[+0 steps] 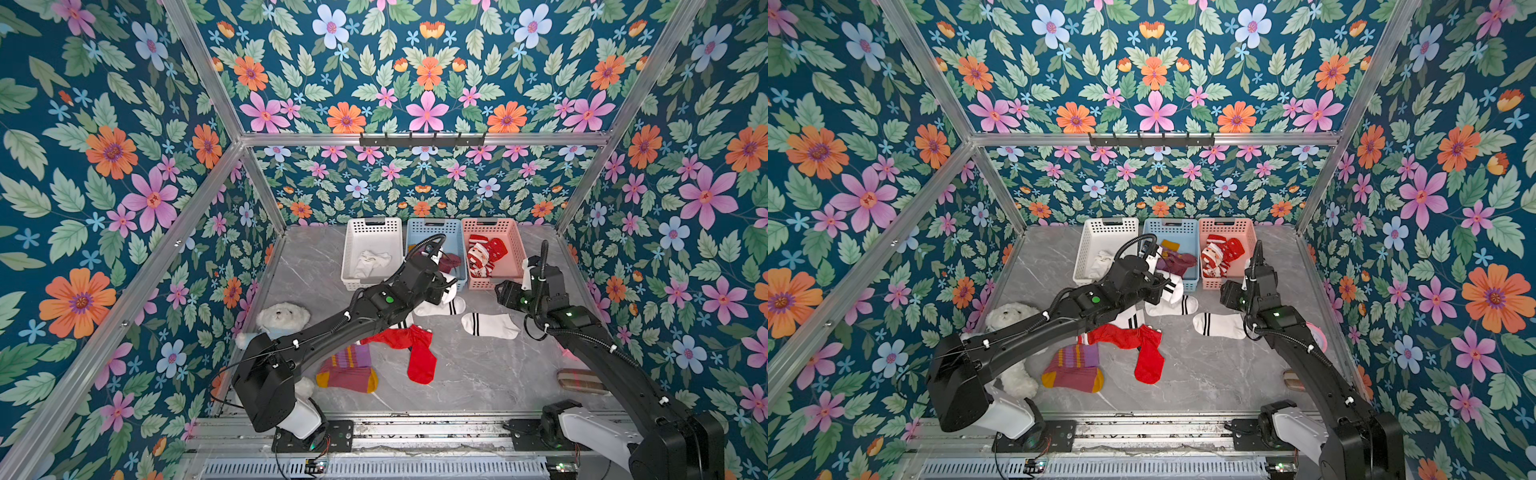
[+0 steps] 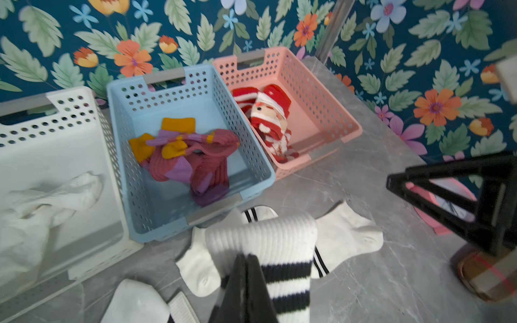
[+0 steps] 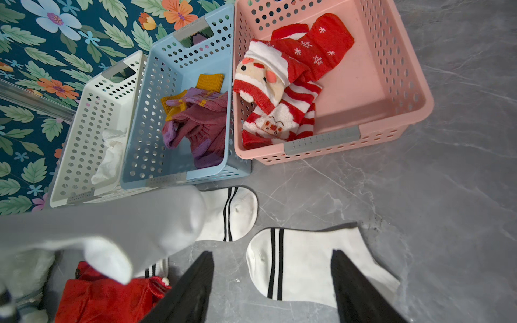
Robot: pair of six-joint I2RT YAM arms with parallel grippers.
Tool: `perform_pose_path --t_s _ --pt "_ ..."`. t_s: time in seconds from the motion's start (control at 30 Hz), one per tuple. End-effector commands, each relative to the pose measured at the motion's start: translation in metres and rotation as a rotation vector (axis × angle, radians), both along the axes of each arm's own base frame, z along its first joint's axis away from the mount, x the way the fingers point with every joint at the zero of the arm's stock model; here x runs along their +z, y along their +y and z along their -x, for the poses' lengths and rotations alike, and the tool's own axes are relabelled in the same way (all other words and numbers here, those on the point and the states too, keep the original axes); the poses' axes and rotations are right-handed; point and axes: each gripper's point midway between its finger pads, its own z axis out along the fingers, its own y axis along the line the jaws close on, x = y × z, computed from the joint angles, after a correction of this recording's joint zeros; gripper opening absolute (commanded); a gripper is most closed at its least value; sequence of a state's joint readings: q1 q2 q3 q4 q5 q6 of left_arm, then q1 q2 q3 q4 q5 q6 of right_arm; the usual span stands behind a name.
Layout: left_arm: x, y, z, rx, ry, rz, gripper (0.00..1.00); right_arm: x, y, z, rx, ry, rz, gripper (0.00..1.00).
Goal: Sort the socks into the basket by color
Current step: Pick up the sock at the center of the board, then place the sock in the bin.
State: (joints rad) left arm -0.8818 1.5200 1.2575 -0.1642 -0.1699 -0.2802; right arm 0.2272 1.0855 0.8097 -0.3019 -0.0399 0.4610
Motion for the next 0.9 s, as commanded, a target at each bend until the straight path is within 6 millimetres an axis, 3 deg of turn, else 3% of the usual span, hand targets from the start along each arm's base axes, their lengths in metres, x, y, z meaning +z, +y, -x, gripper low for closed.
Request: perform_pose_path --t_s 0.0,0.27,0.47,0.7,0.87 --pt "0.025 0.012 -0.020 0.038 -0.076 0.014 0.00 0.002 0.001 -0.001 -0.004 -0.011 -0.014 0.68" --pt "0.070 0.064 -0.078 0.195 -0.194 0.024 0.00 -0.001 0.002 0.000 0.003 -0.001 -0.021 0.68" --pt "0.083 0.097 -0.117 0.291 -0.257 0.007 0.00 -0.004 0.002 0.004 0.006 0.008 -0.020 0.68" --pt "0.074 0.123 -0.156 0.354 -0.262 0.001 0.00 -0.005 0.004 0.008 0.016 0.014 -0.026 0.68" --pt "0.049 0.143 -0.180 0.394 -0.225 0.007 0.00 -0.007 0.004 0.011 0.021 0.018 -0.031 0.67"
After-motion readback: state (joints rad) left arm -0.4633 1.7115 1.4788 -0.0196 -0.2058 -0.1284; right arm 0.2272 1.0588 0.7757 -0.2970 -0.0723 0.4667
